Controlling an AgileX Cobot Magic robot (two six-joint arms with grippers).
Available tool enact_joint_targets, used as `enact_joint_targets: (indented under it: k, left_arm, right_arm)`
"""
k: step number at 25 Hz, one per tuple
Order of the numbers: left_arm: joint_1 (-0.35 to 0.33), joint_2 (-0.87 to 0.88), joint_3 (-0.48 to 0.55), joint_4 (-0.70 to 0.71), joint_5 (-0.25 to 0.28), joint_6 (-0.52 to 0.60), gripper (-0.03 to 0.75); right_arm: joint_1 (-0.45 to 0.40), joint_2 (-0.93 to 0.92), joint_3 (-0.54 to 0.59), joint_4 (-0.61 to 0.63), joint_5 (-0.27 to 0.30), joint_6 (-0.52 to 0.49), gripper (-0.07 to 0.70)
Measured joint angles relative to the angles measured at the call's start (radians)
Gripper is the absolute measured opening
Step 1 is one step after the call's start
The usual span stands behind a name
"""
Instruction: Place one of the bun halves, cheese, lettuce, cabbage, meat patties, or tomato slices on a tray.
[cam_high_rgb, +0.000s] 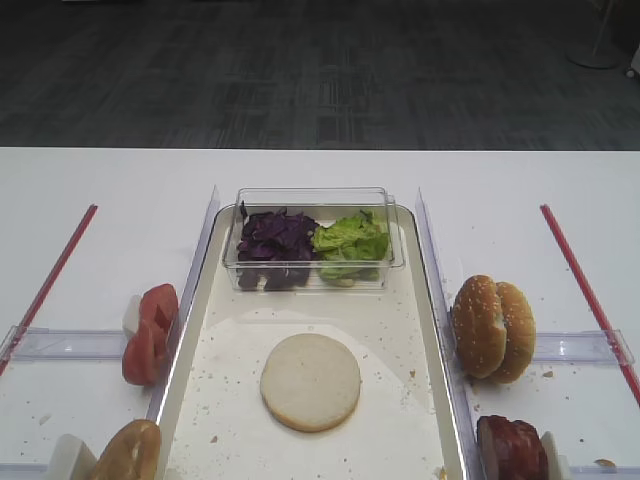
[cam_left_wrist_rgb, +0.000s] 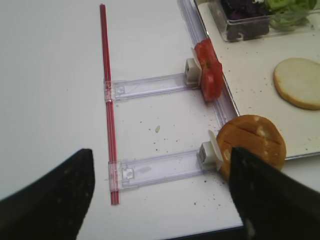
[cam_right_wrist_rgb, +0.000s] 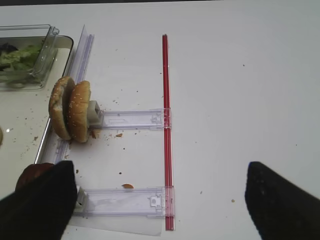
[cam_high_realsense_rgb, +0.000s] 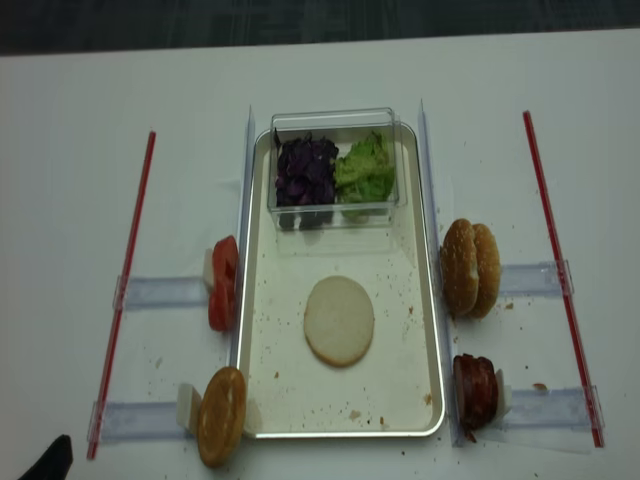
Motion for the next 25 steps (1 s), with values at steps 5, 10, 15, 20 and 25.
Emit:
enact_joint_targets:
  k: [5, 10, 15, 20, 25]
  left_arm:
    - [0.0, -0.015, 0.0, 0.002, 0.0, -0.005, 0.512]
    - [0.0, -0.017, 0.0, 0.002, 0.0, -0.01, 0.512]
    - [0.0, -0.017, 0.0, 0.002, 0.0, -0.01, 0.512]
    - [0.0, -0.017, 0.0, 0.002, 0.0, -0.01, 0.512]
    - [0.0, -0.017, 0.0, 0.002, 0.0, -0.01, 0.51]
  right_arm:
    - [0.0, 0.0, 0.0, 0.0, 0.0, 0.0, 0.691]
    - [0.0, 0.0, 0.0, 0.0, 0.0, 0.0, 0.692]
    - [0.0, 0.0, 0.0, 0.0, 0.0, 0.0, 0.692]
    - [0.0, 0.0, 0.0, 0.0, 0.0, 0.0, 0.692]
    - [0.0, 0.0, 0.0, 0.0, 0.0, 0.0, 0.692]
